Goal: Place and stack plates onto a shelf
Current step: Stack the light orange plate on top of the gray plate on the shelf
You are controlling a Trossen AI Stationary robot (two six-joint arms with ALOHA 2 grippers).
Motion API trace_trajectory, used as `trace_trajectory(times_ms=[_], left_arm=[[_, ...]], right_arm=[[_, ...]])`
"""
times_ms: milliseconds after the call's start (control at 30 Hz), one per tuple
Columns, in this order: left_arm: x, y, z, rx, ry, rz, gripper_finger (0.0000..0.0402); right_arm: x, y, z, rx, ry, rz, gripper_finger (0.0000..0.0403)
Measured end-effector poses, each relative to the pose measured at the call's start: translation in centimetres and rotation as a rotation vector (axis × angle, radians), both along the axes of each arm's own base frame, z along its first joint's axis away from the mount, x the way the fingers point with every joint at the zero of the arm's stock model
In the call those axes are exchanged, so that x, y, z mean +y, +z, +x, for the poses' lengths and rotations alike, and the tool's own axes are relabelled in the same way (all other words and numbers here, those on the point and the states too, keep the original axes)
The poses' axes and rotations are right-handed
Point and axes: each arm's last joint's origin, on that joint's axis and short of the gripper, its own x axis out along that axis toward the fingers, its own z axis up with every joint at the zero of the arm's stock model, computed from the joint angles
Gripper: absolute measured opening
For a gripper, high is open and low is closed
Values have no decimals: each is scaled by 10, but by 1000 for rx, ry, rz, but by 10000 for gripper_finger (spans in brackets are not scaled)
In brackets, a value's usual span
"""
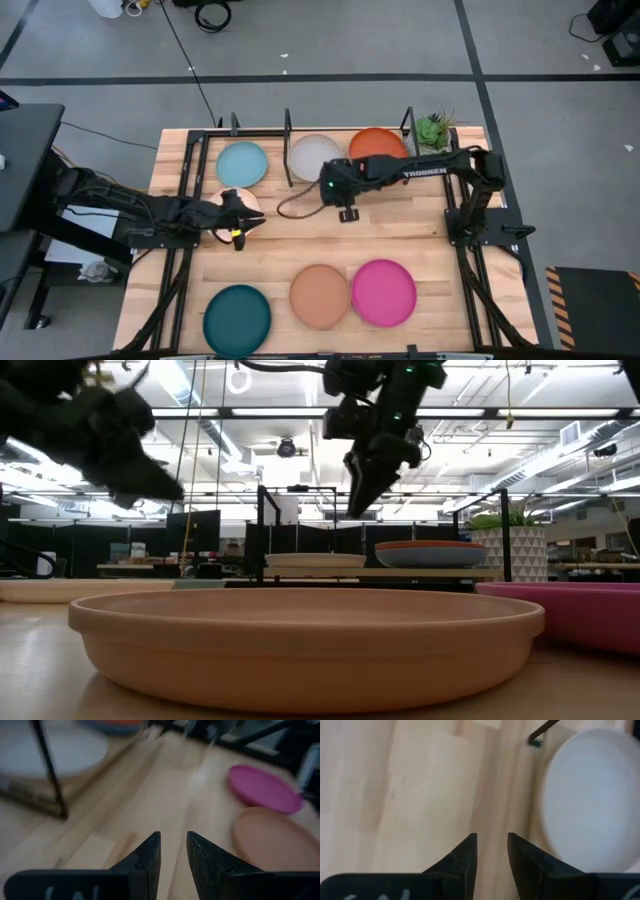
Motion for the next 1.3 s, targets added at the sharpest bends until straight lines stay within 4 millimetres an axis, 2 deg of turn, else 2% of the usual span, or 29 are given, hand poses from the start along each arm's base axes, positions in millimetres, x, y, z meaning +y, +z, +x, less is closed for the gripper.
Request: trace_trajectory(times_ms=[200, 333, 467, 600, 800, 900, 1000, 1167, 1300], left_arm=[[0, 7, 17, 237, 138, -39, 100], [-3, 12, 34, 396, 200, -58, 100], [-7, 5, 46, 574, 242, -100, 100], [-9, 0, 57, 677, 284, -109, 105], [-8, -2, 72, 779, 327, -166, 151], [-4, -12, 77, 843, 347, -193, 177], [2, -25, 78, 928, 371, -216, 187], [5, -37, 80, 994, 387, -206, 171], [4, -38, 81, 1005, 363, -205, 123]], right_arm=[[20, -21, -18, -5, -13, 30, 114], [27, -25, -32, -23, -31, 35, 114], [34, -27, -47, -121, -37, 21, 114], [41, -32, -60, -238, -1, 20, 114], [44, -35, -75, -306, 26, 13, 114], [44, -37, -77, -308, 30, 11, 115], [44, -40, -77, -299, 47, 14, 115], [45, -42, -77, -299, 66, 24, 115], [45, -41, -77, -309, 66, 24, 115]])
